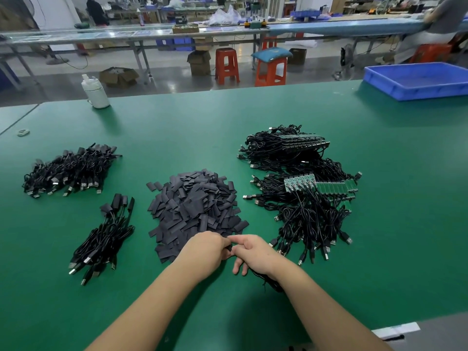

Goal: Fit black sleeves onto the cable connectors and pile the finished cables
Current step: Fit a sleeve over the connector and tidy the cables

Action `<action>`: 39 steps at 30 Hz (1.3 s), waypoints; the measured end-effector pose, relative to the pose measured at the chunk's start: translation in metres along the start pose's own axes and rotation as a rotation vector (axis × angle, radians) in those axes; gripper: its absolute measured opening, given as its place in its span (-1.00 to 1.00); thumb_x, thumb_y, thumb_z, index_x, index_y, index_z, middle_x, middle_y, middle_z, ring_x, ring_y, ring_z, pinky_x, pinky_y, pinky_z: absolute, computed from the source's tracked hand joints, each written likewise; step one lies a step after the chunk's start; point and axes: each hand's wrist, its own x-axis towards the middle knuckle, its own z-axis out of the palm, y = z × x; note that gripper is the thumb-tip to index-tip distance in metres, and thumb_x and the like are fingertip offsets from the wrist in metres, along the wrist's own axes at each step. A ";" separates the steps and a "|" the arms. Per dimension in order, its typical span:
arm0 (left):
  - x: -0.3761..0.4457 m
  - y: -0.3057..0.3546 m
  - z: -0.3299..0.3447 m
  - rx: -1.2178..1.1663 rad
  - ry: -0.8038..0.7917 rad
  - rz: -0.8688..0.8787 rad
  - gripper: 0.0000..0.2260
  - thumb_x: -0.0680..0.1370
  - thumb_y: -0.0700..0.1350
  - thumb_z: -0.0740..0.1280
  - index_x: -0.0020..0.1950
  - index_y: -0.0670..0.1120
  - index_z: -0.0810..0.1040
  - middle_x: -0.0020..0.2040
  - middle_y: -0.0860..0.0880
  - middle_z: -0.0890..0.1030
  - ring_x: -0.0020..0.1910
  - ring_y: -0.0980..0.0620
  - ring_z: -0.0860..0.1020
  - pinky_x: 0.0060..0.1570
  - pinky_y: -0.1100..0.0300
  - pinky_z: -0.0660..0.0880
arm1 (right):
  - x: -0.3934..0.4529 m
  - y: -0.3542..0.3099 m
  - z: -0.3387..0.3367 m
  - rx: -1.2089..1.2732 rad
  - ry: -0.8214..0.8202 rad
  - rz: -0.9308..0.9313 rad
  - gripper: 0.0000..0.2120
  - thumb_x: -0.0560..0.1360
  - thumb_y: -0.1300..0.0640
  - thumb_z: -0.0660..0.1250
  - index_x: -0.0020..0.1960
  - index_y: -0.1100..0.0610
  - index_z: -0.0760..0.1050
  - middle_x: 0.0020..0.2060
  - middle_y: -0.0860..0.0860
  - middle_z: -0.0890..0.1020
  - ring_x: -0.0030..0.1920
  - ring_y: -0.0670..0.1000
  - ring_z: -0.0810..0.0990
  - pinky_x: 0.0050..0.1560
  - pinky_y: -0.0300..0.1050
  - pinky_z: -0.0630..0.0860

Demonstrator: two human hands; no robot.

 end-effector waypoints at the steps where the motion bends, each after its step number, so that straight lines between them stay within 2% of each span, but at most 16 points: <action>1: -0.001 0.001 -0.001 0.002 -0.012 -0.004 -0.81 0.63 -0.06 0.18 0.04 -0.13 0.53 0.00 -0.13 0.61 0.02 -0.14 0.54 0.00 0.04 0.44 | 0.000 0.000 0.000 -0.001 0.000 0.000 -0.50 0.65 0.32 0.10 0.57 0.20 0.18 0.23 0.19 0.61 -0.36 -0.04 0.64 -0.41 -0.24 0.51; 7: 0.001 0.011 -0.010 0.060 -0.115 -0.023 -0.76 0.63 -0.15 0.15 0.26 -0.11 0.49 0.13 -0.15 0.56 0.12 -0.17 0.55 0.10 0.03 0.46 | -0.005 -0.005 -0.002 -0.031 -0.027 -0.010 -0.61 0.65 0.34 0.07 0.44 0.22 0.41 0.08 0.10 0.66 -0.38 -0.05 0.63 -0.41 -0.24 0.52; 16: -0.002 0.009 -0.007 0.131 -0.091 0.005 -0.75 0.62 -0.20 0.16 0.28 -0.10 0.46 0.17 -0.10 0.52 0.14 -0.16 0.56 0.12 0.00 0.49 | -0.009 -0.011 0.000 -0.012 -0.011 -0.012 -0.64 0.63 0.35 0.09 0.34 0.22 0.50 -0.10 -0.08 0.68 -0.40 -0.07 0.62 -0.44 -0.25 0.52; 21: -0.004 0.005 0.002 0.196 -0.052 0.024 -0.71 0.61 -0.22 0.20 0.33 -0.11 0.39 0.19 -0.09 0.49 0.14 -0.15 0.56 0.05 0.01 0.48 | -0.010 -0.012 0.001 0.005 0.014 -0.030 -0.67 0.64 0.34 0.10 0.33 0.24 0.50 -0.11 -0.07 0.67 -0.40 -0.06 0.62 -0.45 -0.25 0.51; 28: -0.010 -0.001 0.007 0.207 0.039 0.061 -0.69 0.56 -0.25 0.23 0.30 -0.12 0.38 0.20 -0.09 0.45 0.05 -0.14 0.58 -0.06 0.02 0.49 | -0.011 -0.021 0.005 0.093 0.040 -0.032 -0.74 0.65 0.31 0.18 0.29 0.30 0.52 -0.10 0.01 0.67 -0.35 -0.03 0.67 -0.43 -0.22 0.56; 30: -0.012 -0.007 0.010 0.110 0.169 0.070 -0.66 0.54 -0.23 0.24 0.31 -0.08 0.37 0.27 -0.05 0.41 0.03 -0.12 0.59 -0.06 0.03 0.52 | -0.011 -0.030 0.004 0.119 0.080 -0.040 -0.76 0.65 0.30 0.21 0.28 0.32 0.50 -0.10 0.05 0.67 -0.32 -0.01 0.68 -0.41 -0.19 0.57; 33: -0.014 -0.015 0.012 -0.299 0.447 -0.070 -0.57 0.57 -0.15 0.30 0.43 0.01 0.35 0.35 0.02 0.46 0.11 -0.08 0.59 0.08 0.10 0.48 | -0.012 -0.047 0.001 0.127 0.100 -0.058 -0.84 0.63 0.28 0.26 0.19 0.31 0.49 -0.09 0.15 0.68 -0.29 0.05 0.67 -0.38 -0.17 0.59; 35: -0.015 -0.017 0.009 -0.600 0.610 -0.177 -0.51 0.54 -0.14 0.38 0.45 0.03 0.37 0.24 0.06 0.56 0.03 0.07 0.60 0.06 0.28 0.44 | -0.014 -0.060 0.001 0.164 0.109 -0.090 -0.88 0.61 0.30 0.29 0.13 0.31 0.51 -0.11 0.17 0.68 -0.28 0.02 0.66 -0.31 -0.21 0.61; 37: -0.018 -0.016 0.004 -0.879 0.718 -0.264 -0.54 0.49 -0.14 0.47 0.35 0.07 0.46 0.04 0.17 0.62 -0.17 0.25 0.60 -0.10 0.50 0.40 | -0.016 -0.071 0.002 0.184 0.161 -0.142 -0.89 0.57 0.29 0.37 0.08 0.27 0.58 -0.14 0.14 0.69 -0.22 -0.01 0.64 -0.17 -0.23 0.61; 39: -0.021 -0.017 0.002 -1.077 0.718 -0.312 -0.70 0.49 -0.12 0.47 0.18 0.10 0.55 -0.12 0.18 0.67 -0.19 0.32 0.60 -0.13 0.51 0.45 | -0.018 -0.080 0.001 0.033 0.240 -0.212 -0.89 0.51 0.21 0.46 0.03 0.16 0.65 -0.18 0.01 0.68 -0.18 -0.10 0.61 -0.07 -0.28 0.57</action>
